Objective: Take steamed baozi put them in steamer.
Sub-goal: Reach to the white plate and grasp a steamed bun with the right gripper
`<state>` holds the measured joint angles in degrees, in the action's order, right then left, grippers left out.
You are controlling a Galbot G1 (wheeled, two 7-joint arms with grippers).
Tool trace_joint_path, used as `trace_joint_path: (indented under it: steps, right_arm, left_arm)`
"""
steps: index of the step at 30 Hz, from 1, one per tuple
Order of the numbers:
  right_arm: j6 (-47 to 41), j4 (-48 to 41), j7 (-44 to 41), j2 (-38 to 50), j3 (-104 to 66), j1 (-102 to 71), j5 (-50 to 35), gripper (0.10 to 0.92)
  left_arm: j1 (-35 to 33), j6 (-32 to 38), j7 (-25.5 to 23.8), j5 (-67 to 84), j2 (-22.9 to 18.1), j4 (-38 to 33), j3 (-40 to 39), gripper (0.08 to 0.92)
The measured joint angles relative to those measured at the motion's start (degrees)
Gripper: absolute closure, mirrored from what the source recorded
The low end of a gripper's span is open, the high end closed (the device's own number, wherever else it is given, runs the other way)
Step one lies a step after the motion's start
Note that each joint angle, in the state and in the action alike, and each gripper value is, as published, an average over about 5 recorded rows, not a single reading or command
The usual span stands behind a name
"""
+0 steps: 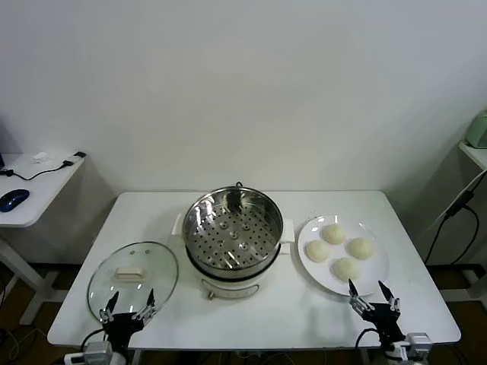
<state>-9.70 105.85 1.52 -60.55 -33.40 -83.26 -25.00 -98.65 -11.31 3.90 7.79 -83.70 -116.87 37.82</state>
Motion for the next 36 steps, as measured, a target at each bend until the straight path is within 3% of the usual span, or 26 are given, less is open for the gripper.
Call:
trace_joint_path:
  steps: [9, 19, 27, 36]
  right_arm:
    - [-4.4, -8.2, -11.2, 13.3, 9.6, 19.8, 1.7, 0.203]
    - [2.6, -23.4, -41.0, 26.8, 42.2, 55.5, 8.9, 0.203]
    - [10.1, -37.3, -60.0, 25.8, 72.1, 84.4, 13.1, 0.203]
    - [11.9, -51.5, -67.9, 16.9, 91.9, 98.6, 14.1, 0.203]
  left_arm:
    - [-0.4, 0.0, 0.4, 0.5, 0.2, -0.9, -0.4, 0.177]
    - [-0.6, 0.2, 0.4, 0.3, -0.3, -1.4, -1.3, 0.177]
    - [-1.0, 0.5, 0.2, -0.1, -0.9, -1.8, -1.4, 0.177]
    - [-0.5, 0.7, 0.1, -0.4, -1.2, -0.9, -1.4, 0.177]
